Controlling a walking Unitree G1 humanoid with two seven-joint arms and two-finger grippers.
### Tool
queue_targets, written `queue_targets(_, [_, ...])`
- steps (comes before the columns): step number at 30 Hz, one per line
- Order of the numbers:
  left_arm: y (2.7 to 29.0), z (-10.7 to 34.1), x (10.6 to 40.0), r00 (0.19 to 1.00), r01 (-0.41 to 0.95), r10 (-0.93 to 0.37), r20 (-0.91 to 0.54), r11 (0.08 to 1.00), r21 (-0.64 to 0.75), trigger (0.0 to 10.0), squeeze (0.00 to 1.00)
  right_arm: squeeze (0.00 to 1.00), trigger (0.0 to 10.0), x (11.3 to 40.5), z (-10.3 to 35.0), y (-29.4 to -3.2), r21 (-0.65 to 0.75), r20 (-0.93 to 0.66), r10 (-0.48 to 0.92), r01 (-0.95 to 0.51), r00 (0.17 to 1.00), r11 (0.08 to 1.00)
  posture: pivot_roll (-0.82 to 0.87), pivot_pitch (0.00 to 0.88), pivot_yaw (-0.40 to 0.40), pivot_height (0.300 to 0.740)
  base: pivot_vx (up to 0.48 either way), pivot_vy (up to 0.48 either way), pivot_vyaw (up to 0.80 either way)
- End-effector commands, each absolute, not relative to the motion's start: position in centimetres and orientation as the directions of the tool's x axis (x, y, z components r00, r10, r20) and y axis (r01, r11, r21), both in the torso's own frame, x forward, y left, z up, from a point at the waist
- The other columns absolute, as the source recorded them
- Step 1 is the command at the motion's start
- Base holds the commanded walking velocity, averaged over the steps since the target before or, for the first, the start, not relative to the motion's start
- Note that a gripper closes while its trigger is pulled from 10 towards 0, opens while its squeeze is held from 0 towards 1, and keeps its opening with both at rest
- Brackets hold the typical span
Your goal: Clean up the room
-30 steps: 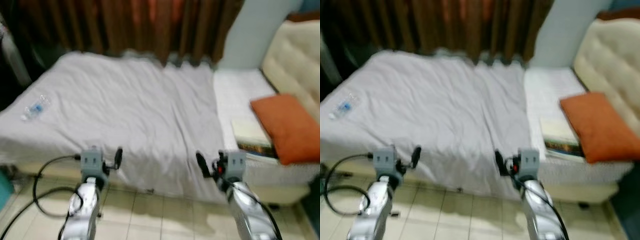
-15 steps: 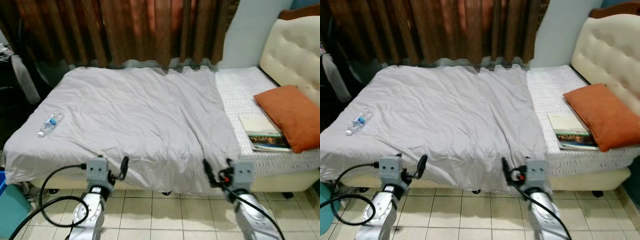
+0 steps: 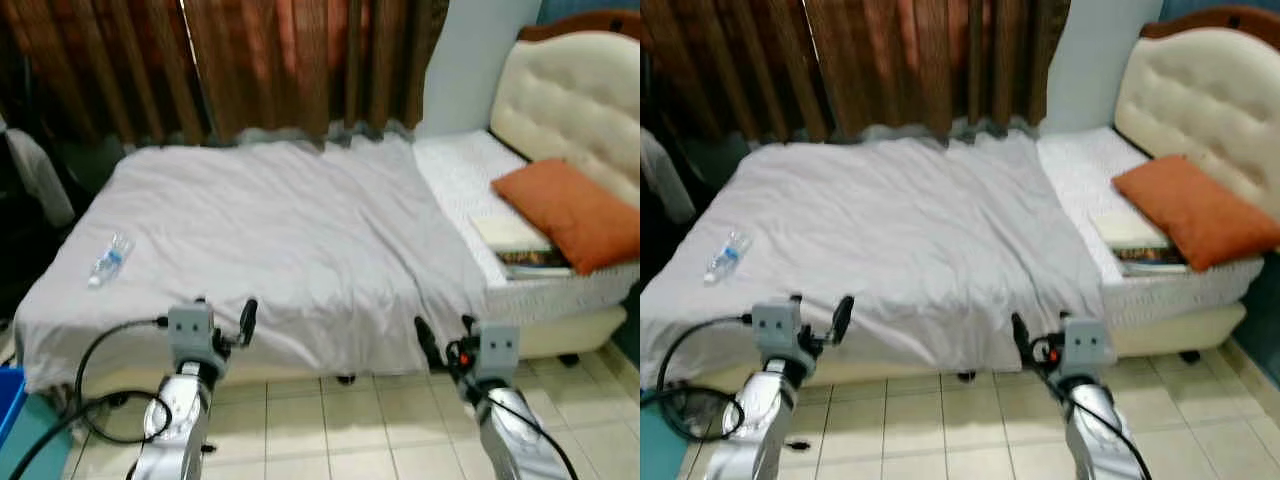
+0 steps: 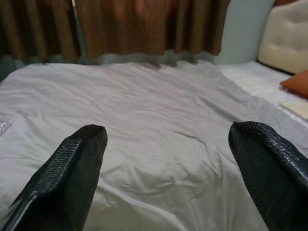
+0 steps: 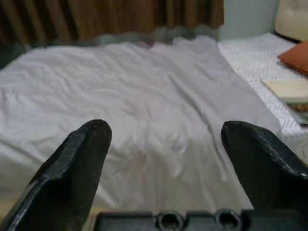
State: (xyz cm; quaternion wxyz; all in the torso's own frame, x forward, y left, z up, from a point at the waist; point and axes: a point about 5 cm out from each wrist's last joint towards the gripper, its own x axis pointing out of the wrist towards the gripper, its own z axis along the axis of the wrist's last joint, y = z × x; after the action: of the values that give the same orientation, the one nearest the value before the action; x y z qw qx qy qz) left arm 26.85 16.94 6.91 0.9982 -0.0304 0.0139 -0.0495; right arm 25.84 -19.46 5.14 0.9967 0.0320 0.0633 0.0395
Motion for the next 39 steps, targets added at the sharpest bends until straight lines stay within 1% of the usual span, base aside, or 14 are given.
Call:
queue_targets(1, [17.8,7.2,26.5,0.997,0.078,-0.079,-0.019,0.995,-0.056,10.0,0.00,0.00,10.0,26.1,5.6,-18.7,0.082,-0.098,0.111,-0.103,0.989,0.991,-0.03,0.000,0.030,0.740,0.000,0.465,0.00])
queue_targets(4, [17.9,7.2,24.9,0.995,0.095,-0.095,-0.013,0.995,-0.026,10.0,0.00,0.00,10.0,25.2,5.9,-19.2,0.102,-0.078,0.092,-0.084,0.993,0.991,-0.03,0.000,0.031,0.740,0.000,0.465,0.00])
queue_targets(6, [18.1,7.1,24.3,0.996,0.088,-0.088,-0.022,0.996,-0.026,10.0,0.00,0.00,10.0,24.7,5.8,-19.3,0.106,-0.077,0.088,-0.080,0.993,0.991,-0.02,0.000,0.028,0.740,0.000,0.465,0.00])
queue_targets(11, [18.4,6.8,24.3,0.996,0.073,-0.074,-0.043,0.997,-0.026,10.0,0.00,0.00,10.0,24.7,5.5,-19.2,0.103,-0.094,0.106,-0.096,0.990,0.990,-0.01,0.000,0.025,0.740,0.000,0.464,0.00])
queue_targets(16, [18.7,6.7,24.8,0.996,0.062,-0.063,-0.064,0.998,-0.020,10.0,0.00,0.00,10.0,25.4,5.5,-18.7,0.099,-0.095,0.131,-0.122,0.987,0.988,-0.01,0.000,0.020,0.740,0.261,0.403,0.00])
queue_targets(17, [18.9,6.6,24.9,0.997,0.039,-0.038,-0.072,0.999,0.021,10.0,0.00,0.00,10.0,25.5,5.7,-18.6,0.098,-0.094,0.138,-0.129,0.986,0.987,-0.01,0.000,0.016,0.740,0.315,0.364,0.00])
queue_targets(19, [18.9,6.2,25.0,0.995,0.024,-0.013,-0.102,0.994,0.109,10.0,0.00,0.00,10.0,25.6,5.7,-18.5,0.097,-0.094,0.147,-0.138,0.985,0.986,-0.01,0.000,0.016,0.740,0.000,0.000,0.00])
queue_targets(22, [18.8,6.2,25.1,0.995,0.022,-0.015,-0.103,0.997,0.068,10.0,0.00,0.00,10.0,25.7,5.7,-18.5,0.096,-0.095,0.152,-0.143,0.984,0.985,-0.01,0.000,0.015,0.740,0.000,0.000,0.00])
queue_targets(24, [18.7,6.4,25.5,0.995,0.008,-0.005,-0.096,0.999,0.035,10.0,0.00,0.00,10.0,25.9,5.7,-18.4,0.095,-0.096,0.157,-0.148,0.983,0.984,-0.02,0.000,0.014,0.740,0.412,0.126,0.00])
queue_targets(29, [18.0,6.3,26.1,0.994,0.016,-0.012,-0.112,0.999,0.038,10.0,0.00,0.00,10.0,26.2,5.6,-18.0,0.095,-0.102,0.179,-0.169,0.979,0.981,-0.02,0.000,0.014,0.740,0.455,0.000,0.00])
queue_targets(39, [17.7,6.5,26.9,0.994,0.028,-0.023,-0.108,0.999,0.043,10.0,0.00,0.00,10.0,26.4,5.4,-17.8,0.097,-0.109,0.191,-0.180,0.976,0.979,-0.02,0.000,0.019,0.740,0.467,0.000,0.00])
